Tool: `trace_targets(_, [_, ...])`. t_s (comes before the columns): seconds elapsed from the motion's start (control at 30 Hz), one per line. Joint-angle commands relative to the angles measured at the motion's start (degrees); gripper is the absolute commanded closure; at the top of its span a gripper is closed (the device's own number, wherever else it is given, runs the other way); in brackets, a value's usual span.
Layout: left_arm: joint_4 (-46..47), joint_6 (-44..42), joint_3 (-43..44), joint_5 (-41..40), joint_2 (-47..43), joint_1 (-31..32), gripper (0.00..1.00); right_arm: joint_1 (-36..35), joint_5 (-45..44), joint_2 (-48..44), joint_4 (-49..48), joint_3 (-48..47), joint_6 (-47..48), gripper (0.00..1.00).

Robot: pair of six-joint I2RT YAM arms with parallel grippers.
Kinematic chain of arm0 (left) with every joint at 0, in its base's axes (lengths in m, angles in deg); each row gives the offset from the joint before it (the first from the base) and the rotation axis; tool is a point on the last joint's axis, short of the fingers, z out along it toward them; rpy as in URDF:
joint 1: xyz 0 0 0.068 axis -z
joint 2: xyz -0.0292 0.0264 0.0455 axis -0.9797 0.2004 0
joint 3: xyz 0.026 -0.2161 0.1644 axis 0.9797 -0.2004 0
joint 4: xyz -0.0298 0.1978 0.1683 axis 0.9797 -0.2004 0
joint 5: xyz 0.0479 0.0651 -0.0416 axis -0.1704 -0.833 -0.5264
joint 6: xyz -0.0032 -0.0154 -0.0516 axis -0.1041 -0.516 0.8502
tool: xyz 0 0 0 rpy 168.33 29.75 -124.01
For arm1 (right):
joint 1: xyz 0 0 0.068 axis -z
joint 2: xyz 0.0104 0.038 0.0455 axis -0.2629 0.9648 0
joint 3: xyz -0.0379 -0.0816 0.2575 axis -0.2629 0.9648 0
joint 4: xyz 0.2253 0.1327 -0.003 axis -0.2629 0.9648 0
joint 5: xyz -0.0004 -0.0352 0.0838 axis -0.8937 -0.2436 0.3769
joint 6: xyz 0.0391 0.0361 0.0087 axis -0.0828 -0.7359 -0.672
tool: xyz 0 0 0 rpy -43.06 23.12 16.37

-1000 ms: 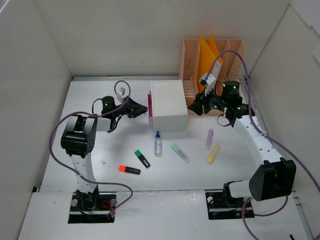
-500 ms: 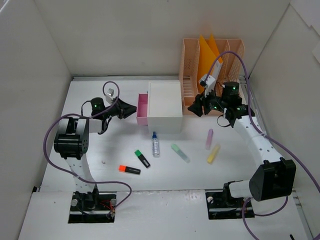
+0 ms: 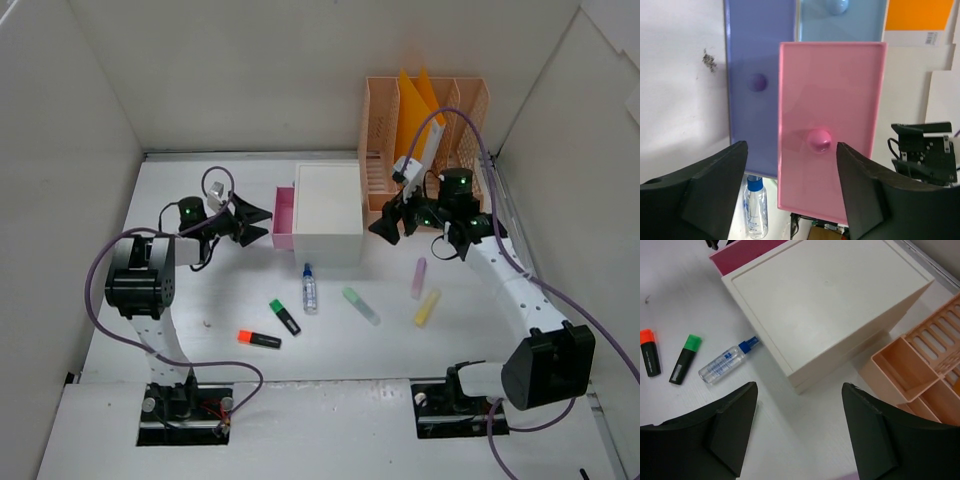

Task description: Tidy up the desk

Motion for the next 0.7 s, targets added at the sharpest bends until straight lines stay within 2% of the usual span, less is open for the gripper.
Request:
trace_targets(0.0, [-4.0, -4.7, 1.9, 0.2, -5.8, -0.5, 0.31, -4.4, 1.3, -3.4, 0.4, 0.2, 5.7, 0.33])
trace_targets(0.17, [-14.0, -10.7, 3.4, -2.0, -9.6, -3.2, 0.29, -13.9, -4.4, -4.4, 4.8, 2.5, 8.9, 0.25])
trace_targets(0.2, [-17.1, -12.4, 3.3, -2.5, -11.6, -3.7, 0.29, -15.3, -6.3, -4.3, 4.8, 2.7, 8.8, 0.25])
trace_targets(0.27, [-20.6, -14.5, 2.8, -4.4, -15.7, -5.5, 0.29, -18.7, -9.2, -4.0, 4.6, 3.9, 7.2, 0.33])
trace_targets(0.33, [-28.8, -19.4, 2.8, -7.3, -18.9, -7.1, 0.30, -21.2, -11.1, -3.4, 3.9, 4.4, 5.5, 0.45])
trace_targets(0.43, [-38.8, -25.4, 2.1, -10.9, -25.2, -7.9, 0.33, -26.1, -14.9, -2.0, 0.8, 5.9, 1.0, 0.81])
trace_targets(0.53, [-42.8, -28.0, -1.3, -12.2, -32.3, -9.3, 0.38, -29.8, -20.5, -0.1, -3.6, 6.5, -5.4, 1.00])
trace_targets(0.6, [-46.9, -28.5, -3.2, -12.5, -37.9, -10.0, 0.40, -31.5, -25.6, 1.4, -6.8, 6.6, -10.0, 1.00])
trace_targets(0.67, [-51.3, -30.0, -5.8, -13.8, -43.7, -10.7, 0.40, -34.3, -28.7, 3.4, -7.6, 6.1, -13.5, 0.85])
